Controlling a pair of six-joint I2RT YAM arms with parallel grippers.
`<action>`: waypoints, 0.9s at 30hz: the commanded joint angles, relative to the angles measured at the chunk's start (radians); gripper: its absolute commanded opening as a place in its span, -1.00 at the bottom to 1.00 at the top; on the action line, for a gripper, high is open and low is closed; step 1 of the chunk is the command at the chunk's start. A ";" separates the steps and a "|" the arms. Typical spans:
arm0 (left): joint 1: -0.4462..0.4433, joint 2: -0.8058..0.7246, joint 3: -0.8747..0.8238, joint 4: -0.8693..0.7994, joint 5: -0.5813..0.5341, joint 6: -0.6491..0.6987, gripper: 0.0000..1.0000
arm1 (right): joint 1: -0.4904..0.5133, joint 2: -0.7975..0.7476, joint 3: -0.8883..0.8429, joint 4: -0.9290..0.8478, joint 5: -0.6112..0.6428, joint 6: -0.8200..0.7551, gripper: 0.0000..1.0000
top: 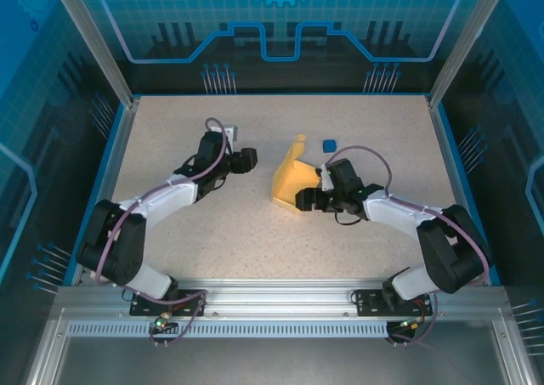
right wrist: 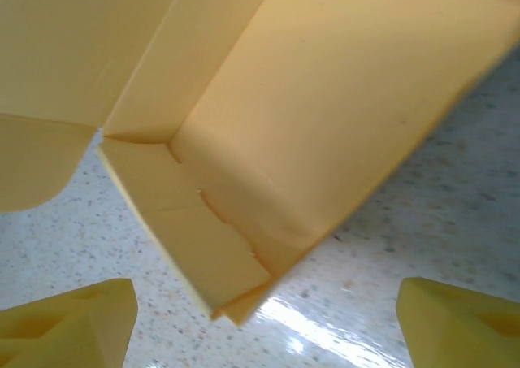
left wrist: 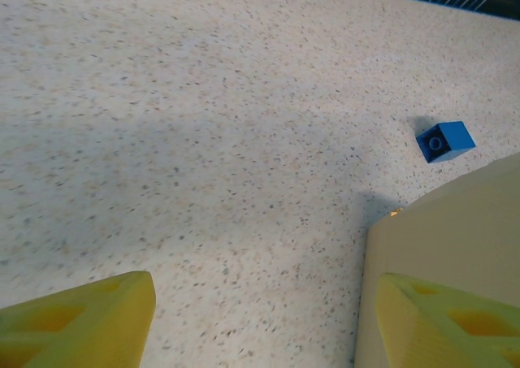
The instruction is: Fold the paper box
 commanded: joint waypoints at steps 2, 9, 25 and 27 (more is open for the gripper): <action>0.021 -0.117 -0.085 0.008 -0.019 -0.048 0.48 | 0.043 0.036 -0.001 0.129 -0.035 0.080 0.63; 0.021 -0.236 -0.137 -0.036 0.011 -0.074 0.49 | 0.094 0.085 0.035 0.161 -0.021 0.102 0.58; 0.030 -0.418 -0.209 -0.118 0.106 -0.112 0.93 | 0.022 -0.161 0.112 -0.178 0.275 -0.169 0.86; 0.039 -0.443 -0.216 -0.118 0.121 -0.130 0.98 | -0.024 -0.192 0.123 -0.196 0.292 -0.198 0.89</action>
